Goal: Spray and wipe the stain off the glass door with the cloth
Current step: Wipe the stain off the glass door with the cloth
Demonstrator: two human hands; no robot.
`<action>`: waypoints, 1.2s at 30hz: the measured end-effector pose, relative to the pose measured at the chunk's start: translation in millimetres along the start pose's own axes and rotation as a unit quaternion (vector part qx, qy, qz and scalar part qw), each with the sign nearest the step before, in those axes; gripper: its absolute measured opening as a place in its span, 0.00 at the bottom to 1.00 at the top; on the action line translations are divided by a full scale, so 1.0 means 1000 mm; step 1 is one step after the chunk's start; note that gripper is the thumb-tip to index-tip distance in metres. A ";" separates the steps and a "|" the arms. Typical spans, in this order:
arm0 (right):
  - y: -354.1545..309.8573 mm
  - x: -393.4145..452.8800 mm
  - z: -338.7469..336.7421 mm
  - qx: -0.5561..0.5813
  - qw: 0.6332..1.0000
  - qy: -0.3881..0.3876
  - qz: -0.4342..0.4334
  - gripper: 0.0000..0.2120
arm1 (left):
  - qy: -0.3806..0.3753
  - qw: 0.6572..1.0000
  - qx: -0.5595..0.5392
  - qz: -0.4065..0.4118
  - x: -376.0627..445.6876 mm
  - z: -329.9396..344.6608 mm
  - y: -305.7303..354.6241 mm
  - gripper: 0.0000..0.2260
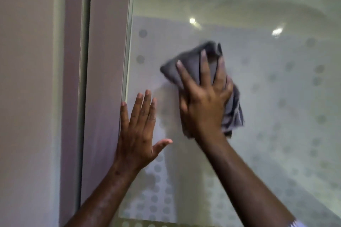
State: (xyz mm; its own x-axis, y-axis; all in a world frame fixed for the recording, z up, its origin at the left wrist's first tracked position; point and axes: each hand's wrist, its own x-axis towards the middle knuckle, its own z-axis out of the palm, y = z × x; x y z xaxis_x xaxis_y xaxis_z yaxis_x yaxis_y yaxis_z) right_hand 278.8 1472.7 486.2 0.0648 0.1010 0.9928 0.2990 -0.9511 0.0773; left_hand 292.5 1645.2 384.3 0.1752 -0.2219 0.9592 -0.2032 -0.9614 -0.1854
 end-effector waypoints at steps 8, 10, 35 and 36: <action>-0.008 0.080 -0.005 0.015 0.999 0.015 0.028 0.29 | 0.034 0.999 0.019 -0.012 -0.002 0.007 0.000 0.37; -0.007 0.051 -0.004 0.008 1.000 0.012 -0.005 0.29 | 0.035 0.999 0.026 -0.016 -0.001 0.008 0.000 0.36; 0.009 0.053 -0.008 -0.001 0.999 0.016 -0.031 0.24 | 0.037 0.999 0.020 -0.025 -0.001 0.007 0.002 0.37; 0.008 0.029 -0.007 0.002 0.999 0.010 -0.046 0.23 | 0.040 0.999 0.015 -0.026 -0.001 0.007 0.002 0.37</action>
State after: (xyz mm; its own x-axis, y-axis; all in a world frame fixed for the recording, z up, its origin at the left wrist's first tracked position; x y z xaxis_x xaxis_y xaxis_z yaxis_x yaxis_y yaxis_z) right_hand 276.3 1465.8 516.8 0.0171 0.1817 0.9832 0.3063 -0.9370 0.1678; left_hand 298.8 1642.7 381.1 0.1065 -0.1595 0.9814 -0.1675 -0.9758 -0.1404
